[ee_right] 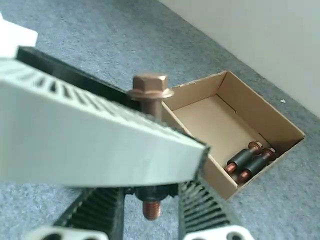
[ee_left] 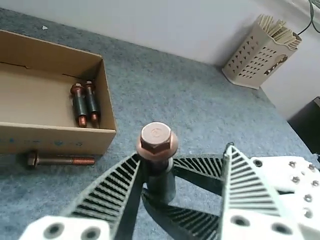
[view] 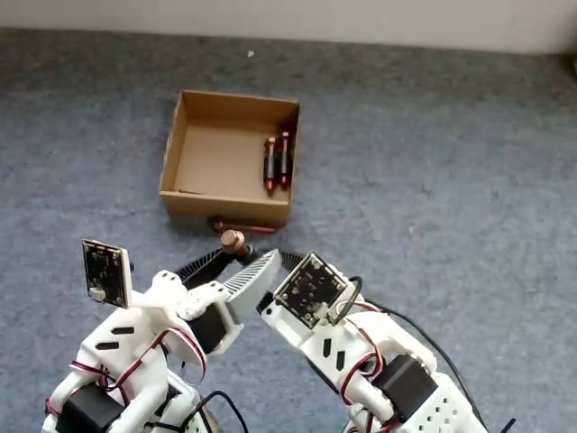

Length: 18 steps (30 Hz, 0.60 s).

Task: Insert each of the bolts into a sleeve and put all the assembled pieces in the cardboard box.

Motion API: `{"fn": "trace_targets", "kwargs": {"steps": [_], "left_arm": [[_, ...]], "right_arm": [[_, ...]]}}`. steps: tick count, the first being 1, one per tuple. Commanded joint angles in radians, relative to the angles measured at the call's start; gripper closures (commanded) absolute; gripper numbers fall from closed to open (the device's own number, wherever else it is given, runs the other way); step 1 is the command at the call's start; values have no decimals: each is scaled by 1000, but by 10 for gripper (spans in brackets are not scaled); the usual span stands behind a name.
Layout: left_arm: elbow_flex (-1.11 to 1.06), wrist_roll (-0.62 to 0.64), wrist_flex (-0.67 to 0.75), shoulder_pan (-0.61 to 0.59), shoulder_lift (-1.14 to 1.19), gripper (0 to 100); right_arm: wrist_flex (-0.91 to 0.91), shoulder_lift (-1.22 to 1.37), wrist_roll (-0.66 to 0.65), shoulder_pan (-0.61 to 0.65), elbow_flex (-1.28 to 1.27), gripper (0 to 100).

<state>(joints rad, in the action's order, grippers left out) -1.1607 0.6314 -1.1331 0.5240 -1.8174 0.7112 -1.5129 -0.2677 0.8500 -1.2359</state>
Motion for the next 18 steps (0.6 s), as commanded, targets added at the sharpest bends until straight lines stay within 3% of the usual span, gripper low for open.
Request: {"fn": "trace_targets", "kwargs": {"steps": [1, 13, 18], "left_arm": [[10, 12, -11, -13, -5, 737], [8, 12, 98, -254, -5, 737], [-19, 12, 94, -437, -5, 738]], "right_arm": [[-50, -18, 0, -65, 47, 994], [-45, -16, 75, -200, 47, 994], [-45, -12, 74, -200, 54, 993]]}}
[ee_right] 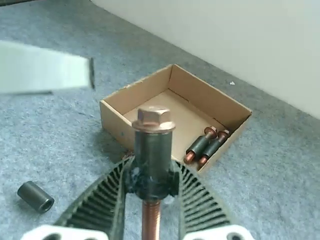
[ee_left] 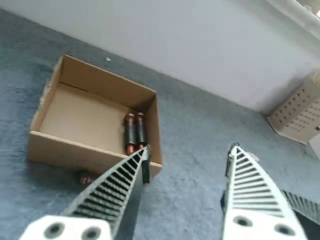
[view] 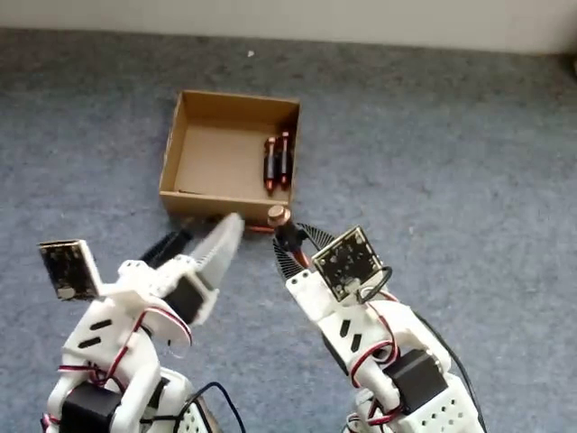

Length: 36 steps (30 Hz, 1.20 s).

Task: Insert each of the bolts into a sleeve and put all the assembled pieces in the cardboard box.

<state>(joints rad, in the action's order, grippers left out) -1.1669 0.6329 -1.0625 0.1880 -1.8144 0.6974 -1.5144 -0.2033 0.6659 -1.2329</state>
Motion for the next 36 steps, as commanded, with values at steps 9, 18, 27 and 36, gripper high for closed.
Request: {"fn": "trace_targets", "kwargs": {"steps": [9, 18, 27, 36], "left_arm": [[-269, 11, 141, -394, -8, 998], [-483, 17, 408, -469, -8, 966], [-496, 14, 408, -473, -8, 966], [-498, 14, 408, -472, -8, 966]], "right_arm": [[-36, 438, 6, -21, 291, 993], [-157, 1070, -29, -35, 716, 992], [-274, 1595, -265, -44, 1023, 992], [-272, 1808, -262, -79, 1170, 859]]}}
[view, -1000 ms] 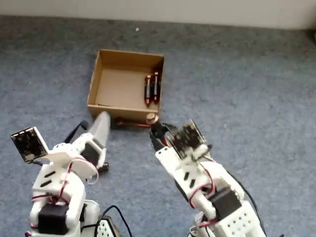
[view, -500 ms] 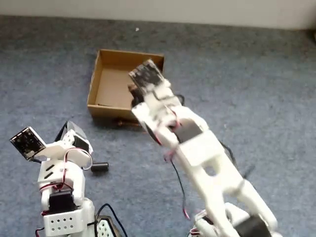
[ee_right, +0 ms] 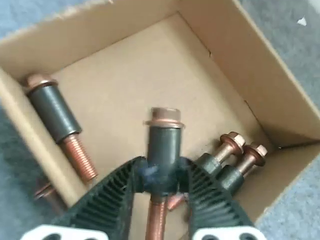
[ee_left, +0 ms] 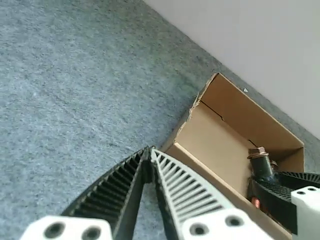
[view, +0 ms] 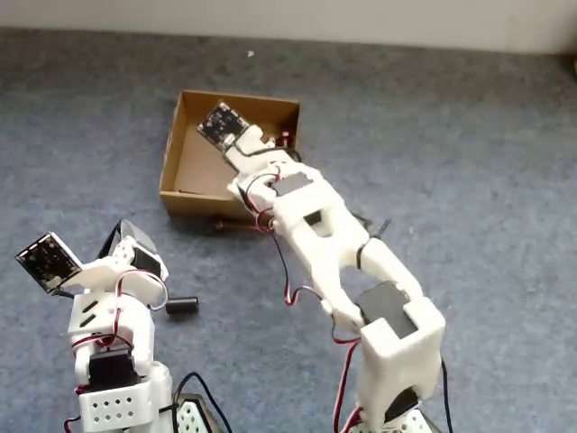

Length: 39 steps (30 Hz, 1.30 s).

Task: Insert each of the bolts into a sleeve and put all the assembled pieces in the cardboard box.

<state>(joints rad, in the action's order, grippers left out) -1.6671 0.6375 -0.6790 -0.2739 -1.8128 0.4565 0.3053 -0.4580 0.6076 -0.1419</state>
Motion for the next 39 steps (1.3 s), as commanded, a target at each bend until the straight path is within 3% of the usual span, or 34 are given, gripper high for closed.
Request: {"fn": "trace_targets", "kwargs": {"steps": [1, 8, 17, 22, 30, 35, 39], "left_arm": [[2, 9, 25, -10, -10, 966], [7, 12, 28, -18, -12, 966], [45, 15, 40, -228, -12, 966], [61, 15, 41, -346, -12, 966], [67, 3, 40, -526, -12, 962], [61, -152, 40, -595, -12, 962], [61, -181, 40, -604, -12, 962]], "right_arm": [[-31, -12, -8, -21, 76, 859], [156, -59, -8, -19, 130, 860], [536, -332, 5, 36, 150, 860], [676, -394, 155, 134, 148, 859], [602, -318, 269, 351, 38, 857], [536, -275, 269, 432, 5, 856], [518, -202, 269, 484, 8, 856]]}}
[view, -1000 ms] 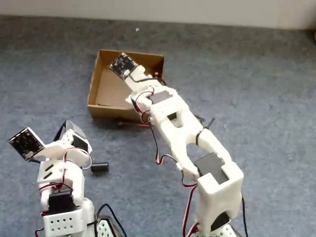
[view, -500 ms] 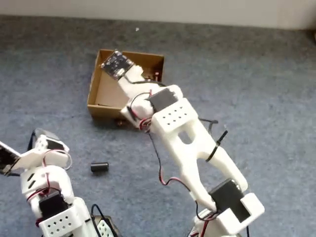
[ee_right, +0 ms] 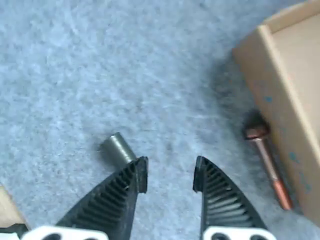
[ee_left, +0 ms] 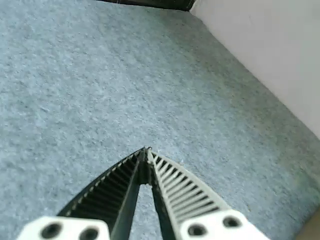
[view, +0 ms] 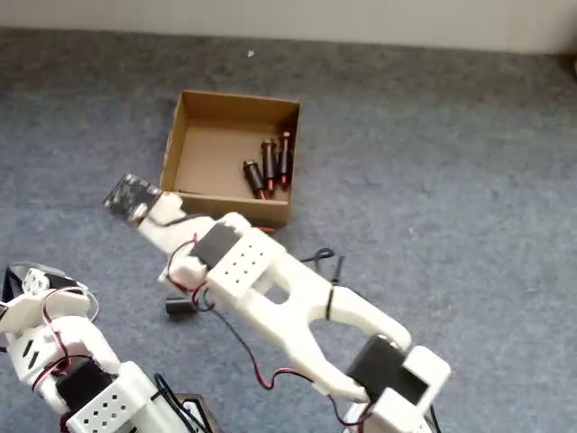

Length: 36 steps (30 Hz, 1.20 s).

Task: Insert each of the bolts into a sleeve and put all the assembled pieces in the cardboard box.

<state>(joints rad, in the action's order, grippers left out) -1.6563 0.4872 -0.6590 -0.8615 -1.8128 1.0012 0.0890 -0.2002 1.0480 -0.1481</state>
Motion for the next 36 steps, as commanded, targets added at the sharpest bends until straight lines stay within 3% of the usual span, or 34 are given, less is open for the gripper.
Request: {"fn": "trace_targets", "kwargs": {"steps": [1, 5, 10, 19, 27, 36], "left_arm": [[50, -31, 20, -25, -12, 962], [48, -31, 21, -47, -12, 962], [48, -31, 21, -47, -12, 962], [47, -31, 21, -39, -12, 962], [45, -31, 21, -39, -12, 962], [36, -31, 21, -35, -12, 962]], "right_arm": [[-27, 35, 11, 56, 16, 856], [-27, 108, 3, 90, 16, 854], [-22, 139, 0, 124, 13, 783], [-35, 278, -69, 128, 27, 786], [-35, 346, -69, 104, 114, 982], [117, 292, -112, 22, 116, 993]]}}
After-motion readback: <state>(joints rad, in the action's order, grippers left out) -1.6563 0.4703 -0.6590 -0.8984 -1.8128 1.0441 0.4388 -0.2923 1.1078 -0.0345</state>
